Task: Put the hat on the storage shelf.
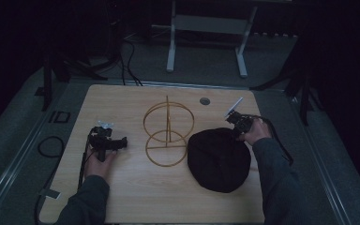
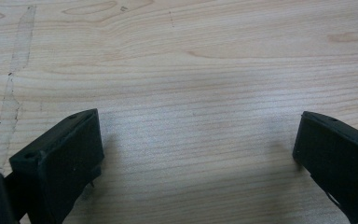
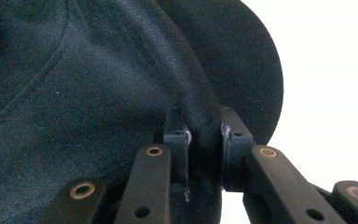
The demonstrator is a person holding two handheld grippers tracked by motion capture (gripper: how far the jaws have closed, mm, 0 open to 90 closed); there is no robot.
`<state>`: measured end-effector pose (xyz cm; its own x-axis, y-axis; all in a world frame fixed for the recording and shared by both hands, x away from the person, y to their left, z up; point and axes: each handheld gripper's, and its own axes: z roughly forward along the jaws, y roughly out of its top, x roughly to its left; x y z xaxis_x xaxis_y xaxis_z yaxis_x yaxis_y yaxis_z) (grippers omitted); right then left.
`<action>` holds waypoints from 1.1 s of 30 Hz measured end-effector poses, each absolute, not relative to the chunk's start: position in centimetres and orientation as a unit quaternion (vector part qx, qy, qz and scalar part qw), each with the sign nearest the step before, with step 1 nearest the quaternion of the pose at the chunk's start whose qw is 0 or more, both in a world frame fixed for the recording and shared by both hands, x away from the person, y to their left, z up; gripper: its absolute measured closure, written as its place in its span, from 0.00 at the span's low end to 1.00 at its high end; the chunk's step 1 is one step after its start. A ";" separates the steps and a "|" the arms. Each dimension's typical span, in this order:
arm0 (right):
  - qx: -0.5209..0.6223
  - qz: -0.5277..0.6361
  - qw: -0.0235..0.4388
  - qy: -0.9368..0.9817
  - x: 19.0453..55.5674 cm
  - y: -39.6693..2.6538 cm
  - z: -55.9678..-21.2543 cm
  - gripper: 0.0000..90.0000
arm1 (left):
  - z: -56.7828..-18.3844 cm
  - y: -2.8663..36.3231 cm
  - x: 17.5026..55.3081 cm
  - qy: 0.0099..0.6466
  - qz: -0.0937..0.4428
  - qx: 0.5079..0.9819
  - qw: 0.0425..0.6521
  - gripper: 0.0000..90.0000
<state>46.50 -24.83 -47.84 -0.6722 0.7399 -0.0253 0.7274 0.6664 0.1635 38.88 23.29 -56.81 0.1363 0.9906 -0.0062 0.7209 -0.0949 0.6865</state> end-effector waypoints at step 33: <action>0.467 0.098 0.003 0.879 47.4 -27.8 -43.3 0.87 | -56.8 23.3 38.9 0.612 0.241 0.700 0.280 0.01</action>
